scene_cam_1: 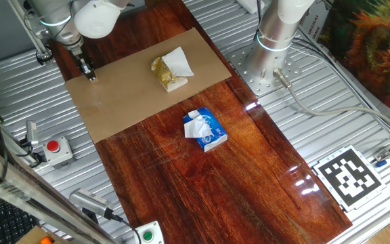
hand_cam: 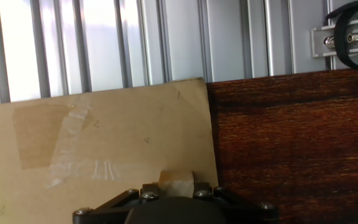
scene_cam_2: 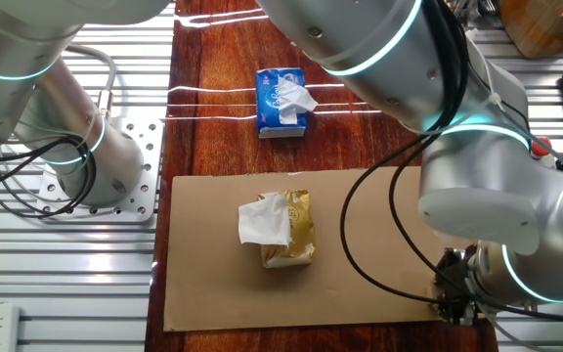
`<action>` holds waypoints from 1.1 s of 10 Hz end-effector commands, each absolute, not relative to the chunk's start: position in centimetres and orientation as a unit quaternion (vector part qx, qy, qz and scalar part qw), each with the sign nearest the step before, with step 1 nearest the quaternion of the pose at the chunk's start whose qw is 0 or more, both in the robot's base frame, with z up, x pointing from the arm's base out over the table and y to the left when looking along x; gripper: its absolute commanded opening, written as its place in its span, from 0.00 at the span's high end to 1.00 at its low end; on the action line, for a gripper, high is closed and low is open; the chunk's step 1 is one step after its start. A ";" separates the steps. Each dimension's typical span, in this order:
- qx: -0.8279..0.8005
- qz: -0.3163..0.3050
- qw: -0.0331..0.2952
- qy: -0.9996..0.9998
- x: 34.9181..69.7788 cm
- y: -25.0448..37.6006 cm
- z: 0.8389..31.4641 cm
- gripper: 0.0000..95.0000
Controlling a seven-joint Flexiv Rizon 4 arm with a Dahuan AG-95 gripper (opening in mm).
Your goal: Hold a small block with the gripper and sweep it from left to right on the table
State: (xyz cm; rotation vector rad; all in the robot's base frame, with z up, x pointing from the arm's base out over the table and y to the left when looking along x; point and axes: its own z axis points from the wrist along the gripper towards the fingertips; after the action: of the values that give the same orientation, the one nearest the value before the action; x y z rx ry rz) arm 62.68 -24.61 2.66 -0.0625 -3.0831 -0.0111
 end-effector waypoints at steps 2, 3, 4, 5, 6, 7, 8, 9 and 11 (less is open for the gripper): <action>-0.012 -0.005 0.027 -1.000 62.3 -24.8 2.7 0.80; -0.010 -0.006 0.028 -1.000 62.2 -24.8 2.8 0.80; -0.011 -0.008 0.028 -1.000 62.2 -24.9 2.8 0.80; -0.013 -0.010 0.028 -0.999 62.2 -24.9 2.8 0.80; -0.014 -0.011 0.028 -0.999 62.2 -24.9 2.8 0.80; -0.013 -0.011 0.028 -0.999 62.2 -24.9 2.8 0.80; -0.012 -0.011 0.028 -0.999 62.2 -24.9 2.8 0.80; -0.012 -0.011 0.028 -0.999 62.2 -24.9 2.8 0.80; -0.012 -0.009 0.029 -0.999 62.2 -24.9 2.8 0.80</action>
State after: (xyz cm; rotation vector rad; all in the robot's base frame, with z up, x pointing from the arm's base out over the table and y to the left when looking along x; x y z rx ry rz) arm 62.13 -24.91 2.75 -0.0377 -3.0813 -0.0274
